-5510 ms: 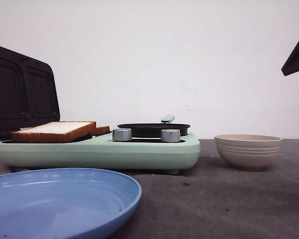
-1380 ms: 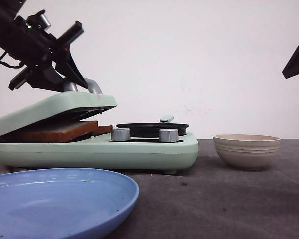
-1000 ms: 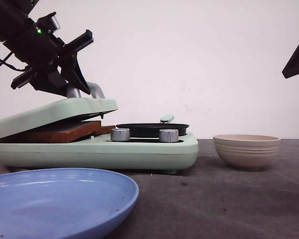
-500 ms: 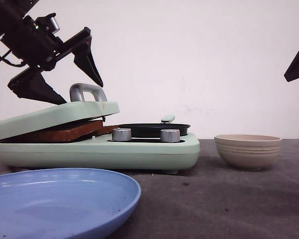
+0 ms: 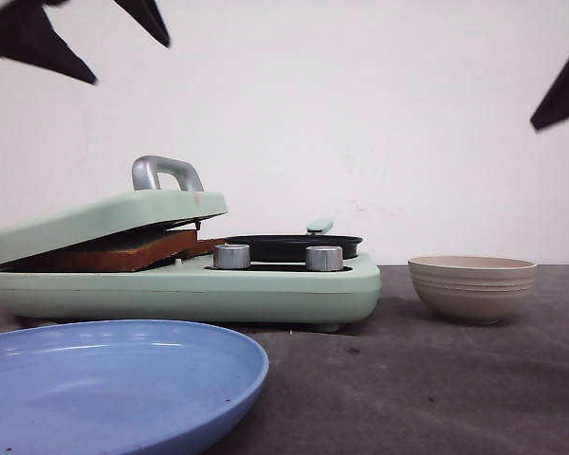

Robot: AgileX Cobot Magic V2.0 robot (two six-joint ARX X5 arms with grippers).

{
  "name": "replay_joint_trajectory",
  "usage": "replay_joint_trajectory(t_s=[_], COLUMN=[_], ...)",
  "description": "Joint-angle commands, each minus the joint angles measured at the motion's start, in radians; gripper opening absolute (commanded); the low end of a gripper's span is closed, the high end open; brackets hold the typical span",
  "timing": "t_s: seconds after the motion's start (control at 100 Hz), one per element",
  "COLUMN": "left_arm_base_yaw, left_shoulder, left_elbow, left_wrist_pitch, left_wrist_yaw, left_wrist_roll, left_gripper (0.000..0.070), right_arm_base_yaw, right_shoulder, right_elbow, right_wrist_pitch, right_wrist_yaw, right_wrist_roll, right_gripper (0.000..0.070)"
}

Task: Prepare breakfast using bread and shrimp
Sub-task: 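Press the lid closed over the bread, then release and raise left gripper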

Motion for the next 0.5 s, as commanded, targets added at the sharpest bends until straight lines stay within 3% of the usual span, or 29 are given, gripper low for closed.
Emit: replay_joint_trajectory(t_s=[0.0, 0.21, 0.49], left_arm_base_yaw=[0.003, 0.01, 0.01], left_shoulder=[-0.029, -0.161, -0.311], left_elbow=[0.011, 0.011, 0.01], left_wrist_pitch=[-0.011, -0.052, -0.134], left_wrist_yaw=[-0.02, -0.022, -0.022], left_wrist_roll=[0.048, 0.069, 0.082], left_gripper=[0.0585, 0.0585, 0.0585], right_arm_base_yaw=[-0.002, -0.039, -0.103], right_shoulder=[0.003, 0.061, 0.327], right_elbow=[0.04, 0.149, 0.294], right_wrist_pitch=[-0.021, -0.114, -0.134], right_wrist_yaw=[0.023, 0.041, 0.022], right_wrist_roll=[0.038, 0.05, -0.023], right_gripper=[0.0389, 0.0389, 0.039])
